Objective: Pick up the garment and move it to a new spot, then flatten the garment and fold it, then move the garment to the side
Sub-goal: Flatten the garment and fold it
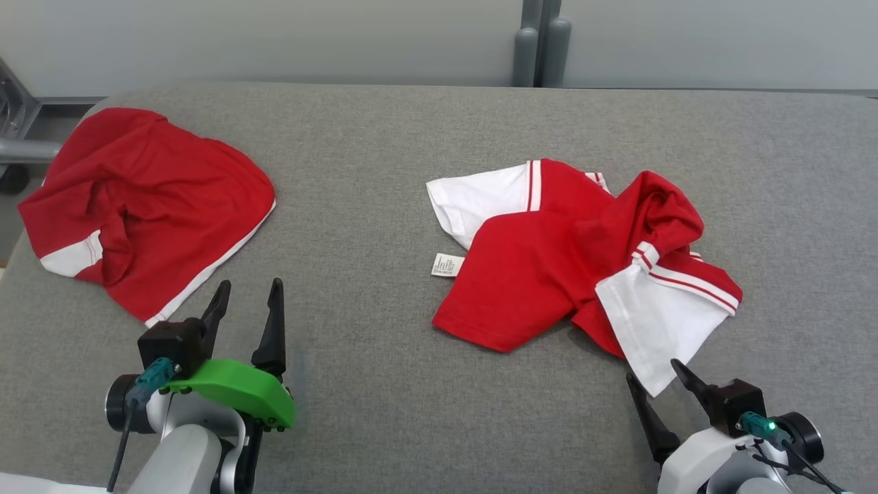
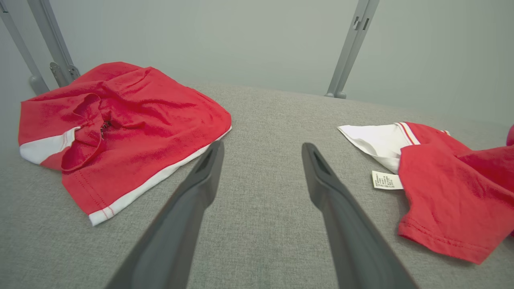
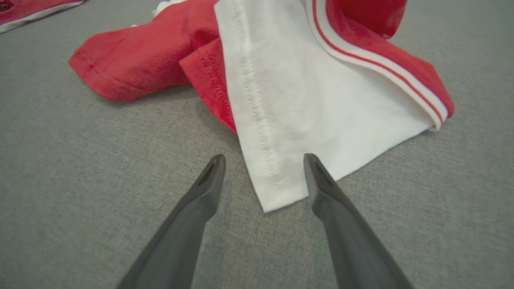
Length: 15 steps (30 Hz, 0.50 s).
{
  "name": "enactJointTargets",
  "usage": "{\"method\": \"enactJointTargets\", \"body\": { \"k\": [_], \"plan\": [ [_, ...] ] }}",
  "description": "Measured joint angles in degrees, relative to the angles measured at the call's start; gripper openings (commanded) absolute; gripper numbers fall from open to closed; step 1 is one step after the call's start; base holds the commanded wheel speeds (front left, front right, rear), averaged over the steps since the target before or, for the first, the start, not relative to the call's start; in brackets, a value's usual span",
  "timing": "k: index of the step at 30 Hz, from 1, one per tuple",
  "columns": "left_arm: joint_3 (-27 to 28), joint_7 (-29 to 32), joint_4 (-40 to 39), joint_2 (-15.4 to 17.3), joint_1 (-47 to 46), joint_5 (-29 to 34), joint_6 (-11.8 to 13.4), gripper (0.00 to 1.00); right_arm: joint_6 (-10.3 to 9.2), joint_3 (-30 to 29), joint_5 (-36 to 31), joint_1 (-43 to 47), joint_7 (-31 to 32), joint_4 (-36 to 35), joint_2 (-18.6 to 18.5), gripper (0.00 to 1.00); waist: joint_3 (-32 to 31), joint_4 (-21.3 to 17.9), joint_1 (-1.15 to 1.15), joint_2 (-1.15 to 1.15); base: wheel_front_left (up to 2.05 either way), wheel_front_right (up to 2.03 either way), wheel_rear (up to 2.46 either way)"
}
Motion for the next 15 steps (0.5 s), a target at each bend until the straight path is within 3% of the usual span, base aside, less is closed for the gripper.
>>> {"method": "enactJointTargets", "body": {
  "k": [15],
  "plan": [
    [4.5, 0.0, -6.1, -0.1, 4.2, 3.4, 0.0, 1.0, 0.27, -0.1, -0.3, -2.8, -0.2, 6.0, 0.1, 1.0, 2.3, 1.4, 0.0, 0.0, 0.0, 0.0, 0.0]
  ]
}}
